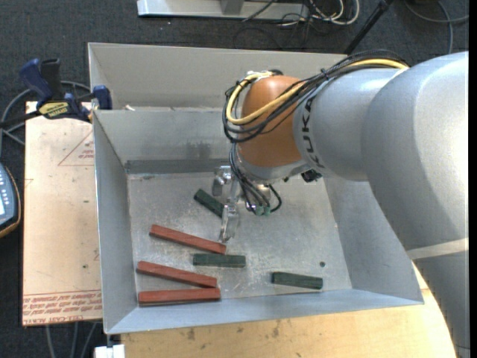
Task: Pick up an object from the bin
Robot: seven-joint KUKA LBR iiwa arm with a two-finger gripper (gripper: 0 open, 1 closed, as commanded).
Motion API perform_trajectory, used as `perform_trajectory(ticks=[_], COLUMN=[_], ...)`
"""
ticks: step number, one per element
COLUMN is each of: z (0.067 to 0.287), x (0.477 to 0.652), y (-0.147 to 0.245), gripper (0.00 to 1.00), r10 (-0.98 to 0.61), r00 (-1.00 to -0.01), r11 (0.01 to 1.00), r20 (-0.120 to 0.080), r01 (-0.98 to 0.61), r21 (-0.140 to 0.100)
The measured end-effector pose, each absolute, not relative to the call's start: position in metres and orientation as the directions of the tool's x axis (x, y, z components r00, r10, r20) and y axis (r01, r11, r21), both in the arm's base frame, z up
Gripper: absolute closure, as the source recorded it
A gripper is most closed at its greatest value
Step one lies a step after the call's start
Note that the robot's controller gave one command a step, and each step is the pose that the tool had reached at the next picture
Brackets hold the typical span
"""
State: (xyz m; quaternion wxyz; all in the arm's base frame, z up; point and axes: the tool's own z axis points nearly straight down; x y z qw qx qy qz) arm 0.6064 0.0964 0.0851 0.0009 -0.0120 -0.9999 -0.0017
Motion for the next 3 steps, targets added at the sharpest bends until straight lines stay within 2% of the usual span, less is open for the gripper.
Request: perform_trajectory(ticks=[1, 2, 3], z=[0.086, 0.225, 0.307], x=[0.608, 0.599, 0.608], y=[0.093, 0.066, 0.025], gripper=[1.0, 1.0, 1.0], r10=[0.026, -0.137, -0.536], r00=[-1.0, -0.99, -0.844], r11=[1.0, 0.991, 0.844], r20=[-0.001, -0.011, -0.008], r01=[0.026, -0.137, -0.536], r21=[0.001, 0.0, -0.005])
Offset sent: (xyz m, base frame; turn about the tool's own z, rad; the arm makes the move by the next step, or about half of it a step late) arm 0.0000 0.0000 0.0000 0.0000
